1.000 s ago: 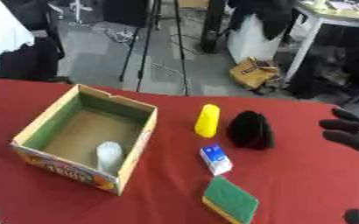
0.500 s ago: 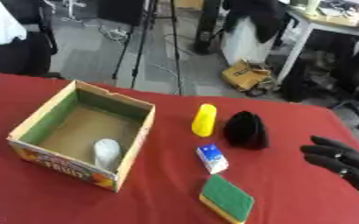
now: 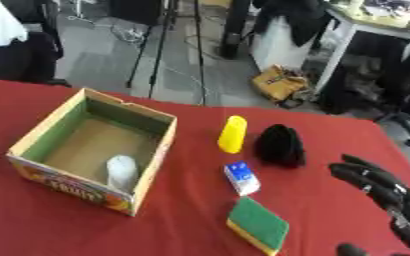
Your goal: Pick up objects on the table and place them in the box.
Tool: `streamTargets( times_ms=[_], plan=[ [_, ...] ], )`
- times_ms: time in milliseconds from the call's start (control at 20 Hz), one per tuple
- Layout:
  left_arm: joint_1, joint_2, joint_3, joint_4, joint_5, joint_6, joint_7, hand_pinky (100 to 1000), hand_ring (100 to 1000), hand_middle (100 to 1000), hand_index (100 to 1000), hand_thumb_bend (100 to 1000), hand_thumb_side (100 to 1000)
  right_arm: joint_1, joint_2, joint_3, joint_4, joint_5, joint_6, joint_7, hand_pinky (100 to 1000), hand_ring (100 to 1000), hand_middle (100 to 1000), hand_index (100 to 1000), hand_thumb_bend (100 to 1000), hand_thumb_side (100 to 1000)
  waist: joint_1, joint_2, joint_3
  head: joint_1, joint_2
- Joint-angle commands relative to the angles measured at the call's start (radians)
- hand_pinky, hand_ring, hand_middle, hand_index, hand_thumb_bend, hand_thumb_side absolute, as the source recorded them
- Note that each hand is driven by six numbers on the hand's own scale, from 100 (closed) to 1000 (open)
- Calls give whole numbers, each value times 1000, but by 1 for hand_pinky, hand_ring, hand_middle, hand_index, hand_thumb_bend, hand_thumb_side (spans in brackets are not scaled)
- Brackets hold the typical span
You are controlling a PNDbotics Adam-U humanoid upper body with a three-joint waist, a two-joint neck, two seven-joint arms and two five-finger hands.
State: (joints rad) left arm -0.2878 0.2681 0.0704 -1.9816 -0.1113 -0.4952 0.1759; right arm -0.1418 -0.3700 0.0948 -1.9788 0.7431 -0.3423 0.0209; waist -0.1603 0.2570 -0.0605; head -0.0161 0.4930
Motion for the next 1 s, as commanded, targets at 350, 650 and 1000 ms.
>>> streamTargets(
  times_ms=[350,650,1000],
  plan=[
    [-19,7,-7,-18,12,2,-9,981,946,888,850,100,900,-54,84,2,-20,18,47,104,1000,1000,892,967,539,1000,23,-11,12,142,-38],
    [-27,3,-8,-18,17,3,-12,981,946,888,849,100,895,-48,135,4,4,53,45,165,1000,1000,898,982,581,1000,36,-5,19,198,-66],
    [-32,-3,-9,-18,21,4,-17,981,946,886,847,100,891,-49,159,-1,47,109,40,142,1000,1000,906,990,606,1000,47,-2,25,181,-71]
  ],
)
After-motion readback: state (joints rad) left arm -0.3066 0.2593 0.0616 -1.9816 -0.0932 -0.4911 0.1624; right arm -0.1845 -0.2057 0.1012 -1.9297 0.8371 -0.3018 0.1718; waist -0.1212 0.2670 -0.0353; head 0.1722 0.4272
